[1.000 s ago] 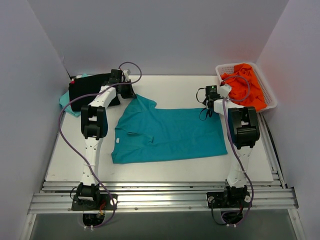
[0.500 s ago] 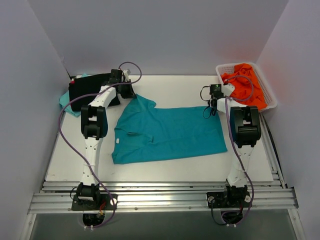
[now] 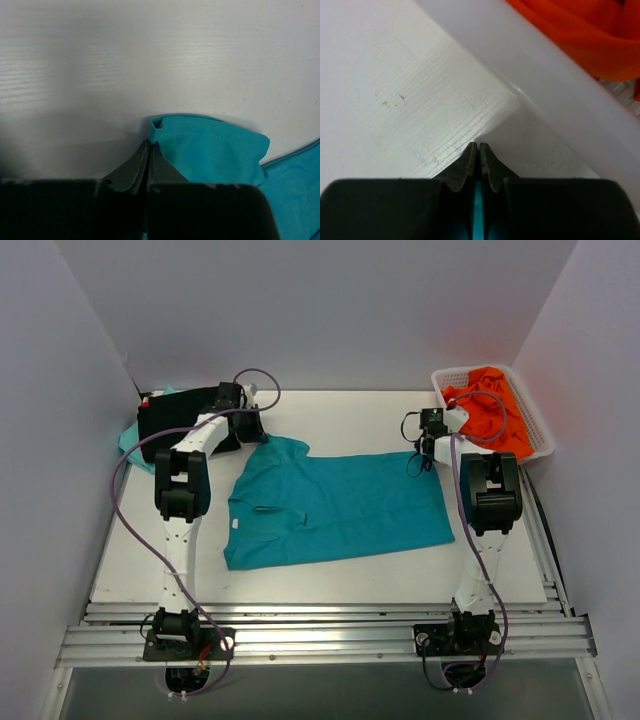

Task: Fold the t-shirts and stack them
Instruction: Fold the tshirt

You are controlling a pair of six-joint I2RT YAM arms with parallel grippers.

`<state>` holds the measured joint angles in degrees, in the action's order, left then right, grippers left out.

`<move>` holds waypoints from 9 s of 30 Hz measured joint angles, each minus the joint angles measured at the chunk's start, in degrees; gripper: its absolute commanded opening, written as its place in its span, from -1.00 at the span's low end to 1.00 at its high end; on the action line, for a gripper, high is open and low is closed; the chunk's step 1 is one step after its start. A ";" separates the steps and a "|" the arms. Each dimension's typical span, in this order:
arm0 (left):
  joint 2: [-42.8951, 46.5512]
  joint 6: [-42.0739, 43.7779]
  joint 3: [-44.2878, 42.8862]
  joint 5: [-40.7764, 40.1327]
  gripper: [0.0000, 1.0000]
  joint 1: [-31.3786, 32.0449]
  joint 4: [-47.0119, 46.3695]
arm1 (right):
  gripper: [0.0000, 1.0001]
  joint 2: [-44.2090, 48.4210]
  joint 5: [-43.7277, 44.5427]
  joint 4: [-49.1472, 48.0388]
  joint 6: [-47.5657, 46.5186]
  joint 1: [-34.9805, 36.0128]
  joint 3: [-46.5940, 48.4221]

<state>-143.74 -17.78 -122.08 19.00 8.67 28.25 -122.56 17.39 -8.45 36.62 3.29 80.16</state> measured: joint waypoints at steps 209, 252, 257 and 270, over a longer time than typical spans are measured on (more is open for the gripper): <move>62.71 -35.78 96.45 -58.34 -0.95 18.88 -39.56 | 0.97 41.99 11.78 -3.02 12.81 19.65 -42.51; 18.12 -26.34 31.17 -35.52 -0.95 6.58 -26.53 | -1.00 28.85 15.28 -28.06 32.09 50.90 -53.27; 5.66 -23.43 9.40 -30.58 -0.95 5.95 -15.76 | -1.00 17.68 20.57 -32.26 39.85 63.54 -44.92; -15.21 -19.10 -28.30 -15.10 -0.57 5.81 1.38 | -1.00 4.70 27.43 -20.63 37.18 79.10 -21.73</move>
<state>-158.95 -36.88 -150.39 3.90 14.48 29.63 -117.86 44.82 -29.08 73.80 82.39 58.43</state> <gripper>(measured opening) 0.087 0.002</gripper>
